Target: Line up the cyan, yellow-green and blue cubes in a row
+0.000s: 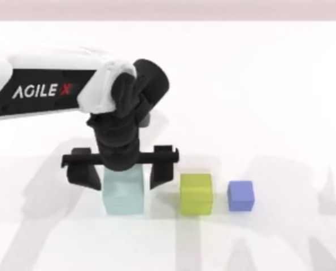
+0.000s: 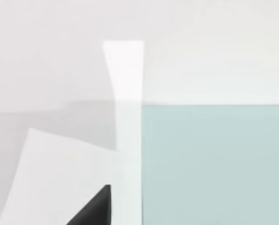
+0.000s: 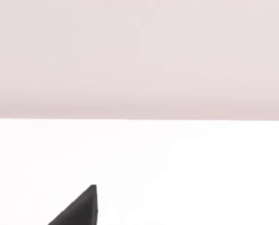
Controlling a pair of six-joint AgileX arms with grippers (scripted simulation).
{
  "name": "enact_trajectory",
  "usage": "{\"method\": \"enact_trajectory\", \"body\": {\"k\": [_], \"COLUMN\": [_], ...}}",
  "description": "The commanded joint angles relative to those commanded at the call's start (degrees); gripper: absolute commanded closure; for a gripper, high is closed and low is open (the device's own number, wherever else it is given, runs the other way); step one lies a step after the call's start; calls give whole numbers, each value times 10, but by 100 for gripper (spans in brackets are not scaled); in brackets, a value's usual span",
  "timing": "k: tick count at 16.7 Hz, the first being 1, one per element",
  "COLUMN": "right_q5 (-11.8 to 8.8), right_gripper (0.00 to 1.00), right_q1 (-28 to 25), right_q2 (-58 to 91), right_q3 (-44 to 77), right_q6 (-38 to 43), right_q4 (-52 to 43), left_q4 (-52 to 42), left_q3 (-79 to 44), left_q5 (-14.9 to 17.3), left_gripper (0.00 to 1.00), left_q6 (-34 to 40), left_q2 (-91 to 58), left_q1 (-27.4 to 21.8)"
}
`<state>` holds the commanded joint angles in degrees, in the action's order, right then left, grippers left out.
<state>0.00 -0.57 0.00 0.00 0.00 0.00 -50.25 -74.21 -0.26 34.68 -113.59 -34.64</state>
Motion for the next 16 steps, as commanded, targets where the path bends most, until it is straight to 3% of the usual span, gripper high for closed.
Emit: {"method": "enact_trajectory", "body": {"k": [8, 16], "right_q5": [0, 0], "right_gripper": [0, 0], "right_q1": [0, 0], "right_q2": [0, 0], "right_q3": [0, 0], "right_q6": [0, 0], "right_q4": [0, 0], "left_q4": [-10, -148], "left_q3": [-9, -99], "left_q5": [0, 0], "left_gripper": [0, 0], "left_q6": [2, 2], "left_q2": [3, 49], "left_q1": [3, 11]}}
